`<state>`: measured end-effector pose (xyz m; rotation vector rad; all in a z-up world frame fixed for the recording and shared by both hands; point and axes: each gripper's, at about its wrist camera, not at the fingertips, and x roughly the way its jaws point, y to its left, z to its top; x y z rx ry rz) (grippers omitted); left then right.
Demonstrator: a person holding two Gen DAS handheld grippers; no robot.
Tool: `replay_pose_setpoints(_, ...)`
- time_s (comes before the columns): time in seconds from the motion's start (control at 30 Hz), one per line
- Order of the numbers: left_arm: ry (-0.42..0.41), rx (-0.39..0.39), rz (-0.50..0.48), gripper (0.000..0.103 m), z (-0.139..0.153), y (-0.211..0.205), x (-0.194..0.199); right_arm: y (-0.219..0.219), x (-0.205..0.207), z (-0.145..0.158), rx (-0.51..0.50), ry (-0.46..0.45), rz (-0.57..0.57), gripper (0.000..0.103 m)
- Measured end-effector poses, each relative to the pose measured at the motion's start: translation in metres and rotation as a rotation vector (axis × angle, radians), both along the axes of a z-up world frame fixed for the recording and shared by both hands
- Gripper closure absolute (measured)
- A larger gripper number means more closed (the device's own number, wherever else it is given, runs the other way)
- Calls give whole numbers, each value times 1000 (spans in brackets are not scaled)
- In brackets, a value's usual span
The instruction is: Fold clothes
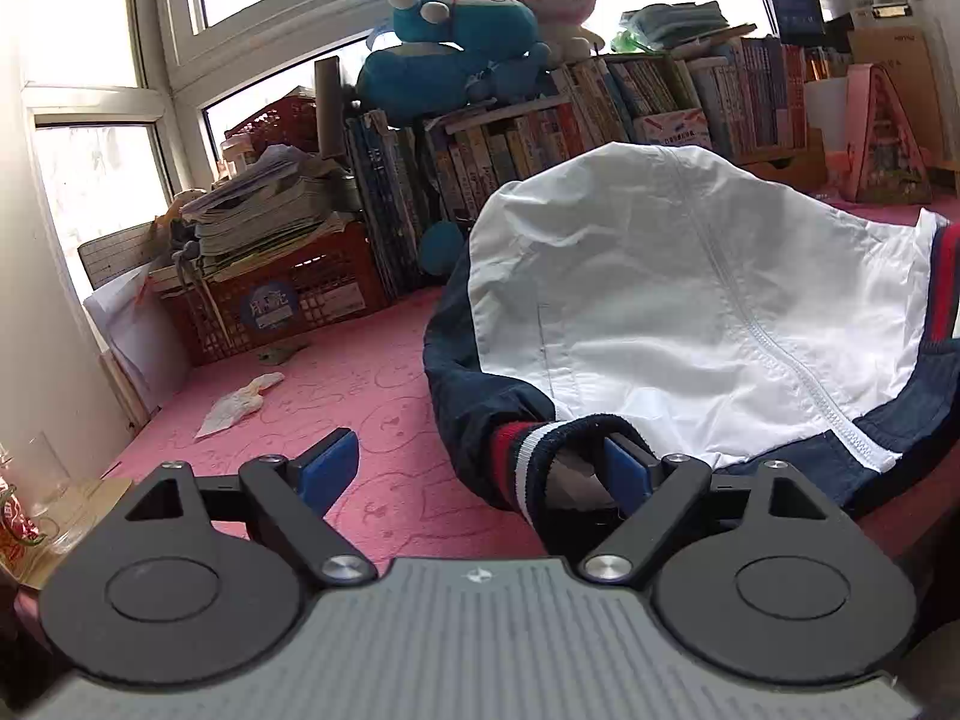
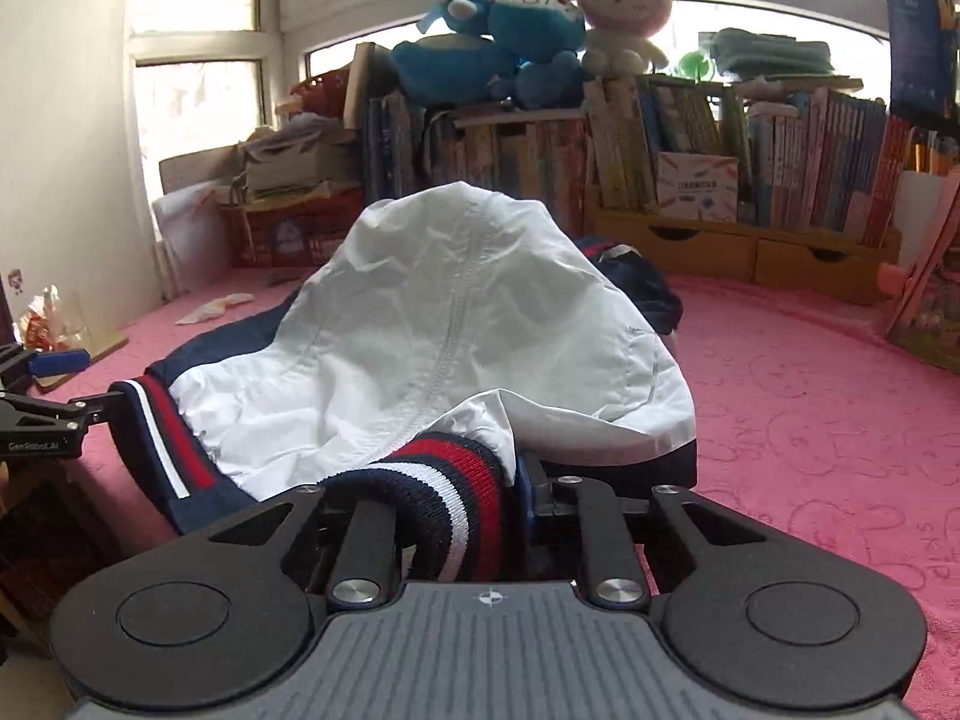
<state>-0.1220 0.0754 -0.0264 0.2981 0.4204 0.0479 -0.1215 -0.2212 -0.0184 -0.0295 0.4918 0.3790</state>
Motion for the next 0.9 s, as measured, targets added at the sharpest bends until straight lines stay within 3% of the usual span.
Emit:
replay_pose_setpoints(0.03, 22, 18, 41, 30, -4, 0, 10, -1, -1, 0, -10, -7, -14, 83)
replay_pose_setpoints(0.07, 51, 39, 125, 67, -8, 4, 23, -2, -1, 1, -19, -13, -28, 83)
replay_pose_setpoints(0.1, 73, 27, 195, 67, -11, 11, 33, -4, -4, 2, -59, -15, -58, 84)
replay_pose_setpoints(0.17, 86, -212, 219, 58, -8, 43, 32, -11, -12, 3, -151, -19, -122, 84)
replay_pose_setpoints(0.23, 140, -303, 182, 54, -12, 54, 26, -24, -23, -2, -219, 14, -136, 80)
replay_pose_setpoints(0.33, 166, -114, 151, 54, -23, 36, 12, -22, -34, -26, -345, 84, -90, 79)
replay_pose_setpoints(0.4, 179, -154, 115, 57, -18, 43, 3, -15, -39, -40, -387, 119, -9, 79)
replay_pose_setpoints(0.47, 229, -333, -2, 54, -4, 66, -5, -15, -43, -40, -345, 146, 97, 79)
replay_pose_setpoints(0.5, 246, -421, -63, 46, 4, 76, -9, -21, -42, -34, -290, 165, 147, 78)
replay_pose_setpoints(0.57, 232, -574, -194, 33, 21, 95, -19, -37, -35, -22, -166, 209, 207, 65)
replay_pose_setpoints(0.6, 198, -620, -238, 28, 31, 102, -23, -45, -32, -15, -104, 232, 236, 56)
replay_pose_setpoints(0.63, 161, -656, -276, 22, 42, 107, -26, -53, -28, -9, -41, 254, 264, 55)
replay_pose_setpoints(0.7, 77, -674, -320, 18, 64, 107, -23, -48, -31, -12, -103, 236, 259, 52)
replay_pose_setpoints(0.77, 5, -640, -317, 16, 78, 94, -8, -42, -36, -16, -178, 214, 249, 47)
replay_pose_setpoints(0.83, -32, -596, -305, 15, 84, 70, 19, -35, -40, -20, -254, 192, 238, 31)
replay_pose_setpoints(0.9, -43, -547, -296, 15, 80, 36, 46, -28, -44, -25, -329, 170, 227, 27)
